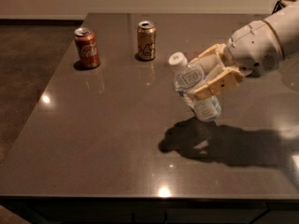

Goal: Place blue plastic bottle upright

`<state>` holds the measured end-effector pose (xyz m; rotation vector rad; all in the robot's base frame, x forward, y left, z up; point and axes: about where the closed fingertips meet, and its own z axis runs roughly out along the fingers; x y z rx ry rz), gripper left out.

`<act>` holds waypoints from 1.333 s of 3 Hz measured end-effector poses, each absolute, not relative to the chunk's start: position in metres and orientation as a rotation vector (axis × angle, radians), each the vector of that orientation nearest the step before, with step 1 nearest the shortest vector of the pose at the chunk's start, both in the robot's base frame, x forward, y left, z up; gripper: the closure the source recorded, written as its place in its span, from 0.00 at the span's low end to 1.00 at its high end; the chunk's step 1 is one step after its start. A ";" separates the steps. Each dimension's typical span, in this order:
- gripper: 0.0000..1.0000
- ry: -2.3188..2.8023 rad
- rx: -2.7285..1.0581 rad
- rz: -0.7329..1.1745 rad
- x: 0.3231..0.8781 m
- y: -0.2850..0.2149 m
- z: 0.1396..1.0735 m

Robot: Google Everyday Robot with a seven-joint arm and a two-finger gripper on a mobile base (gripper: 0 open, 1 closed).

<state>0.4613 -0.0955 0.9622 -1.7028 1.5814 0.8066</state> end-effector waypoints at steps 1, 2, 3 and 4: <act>1.00 1.606 -1.400 0.975 0.465 -0.098 0.971; 1.00 1.546 -1.174 1.086 0.467 -0.101 0.982; 1.00 1.463 -1.055 1.135 0.468 -0.107 0.982; 1.00 1.397 -1.037 1.146 0.468 -0.111 0.977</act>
Offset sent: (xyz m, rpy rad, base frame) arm 0.0109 -0.0221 0.0339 0.6618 0.2066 -0.3241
